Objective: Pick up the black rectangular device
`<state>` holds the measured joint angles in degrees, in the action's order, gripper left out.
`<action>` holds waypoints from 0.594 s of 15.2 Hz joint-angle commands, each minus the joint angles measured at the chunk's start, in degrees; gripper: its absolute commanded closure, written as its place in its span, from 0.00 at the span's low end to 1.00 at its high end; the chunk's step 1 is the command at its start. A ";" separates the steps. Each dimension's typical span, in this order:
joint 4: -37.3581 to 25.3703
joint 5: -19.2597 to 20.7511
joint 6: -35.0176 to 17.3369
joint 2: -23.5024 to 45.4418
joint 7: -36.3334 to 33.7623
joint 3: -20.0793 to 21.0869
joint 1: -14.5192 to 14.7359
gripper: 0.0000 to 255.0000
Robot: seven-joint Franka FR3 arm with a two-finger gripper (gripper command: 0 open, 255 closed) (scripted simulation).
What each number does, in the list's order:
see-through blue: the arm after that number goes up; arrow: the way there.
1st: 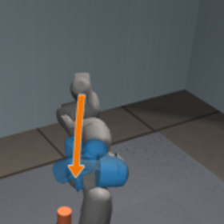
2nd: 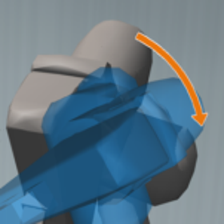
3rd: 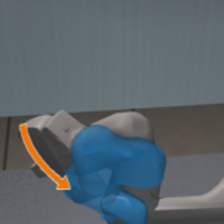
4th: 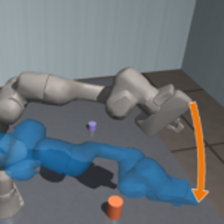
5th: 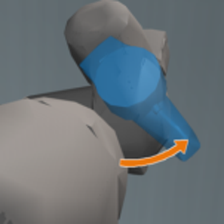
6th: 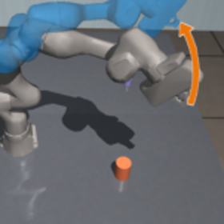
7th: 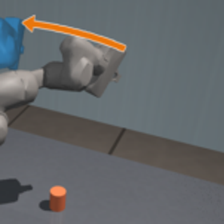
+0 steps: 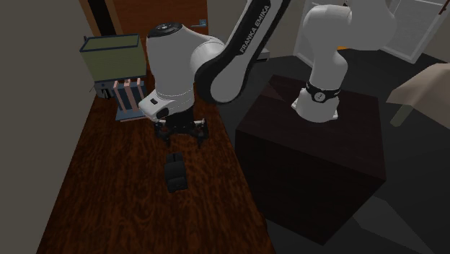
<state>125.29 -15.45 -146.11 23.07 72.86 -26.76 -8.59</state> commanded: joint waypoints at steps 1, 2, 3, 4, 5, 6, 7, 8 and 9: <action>-4.40 -2.73 -0.40 5.44 3.84 2.21 -3.05 0.00; -6.49 -3.46 -0.42 7.73 5.13 3.15 -4.32 0.00; -8.64 -4.05 -0.38 10.01 6.30 4.01 -5.53 0.00; -10.40 -4.42 -0.31 11.80 7.13 4.68 -6.47 0.00; -10.56 -4.72 -0.79 12.44 7.32 5.01 -6.73 0.00; -10.74 -5.03 -1.27 13.10 7.52 5.33 -6.97 0.00; -10.92 -5.33 -1.74 13.75 7.71 5.66 -7.22 0.00; -11.12 -5.63 -2.21 14.41 7.89 5.98 -7.47 0.00; -11.34 -5.92 -2.67 15.08 8.08 6.30 -7.71 0.00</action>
<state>114.07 -21.07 -148.26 37.55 80.65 -20.78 -16.01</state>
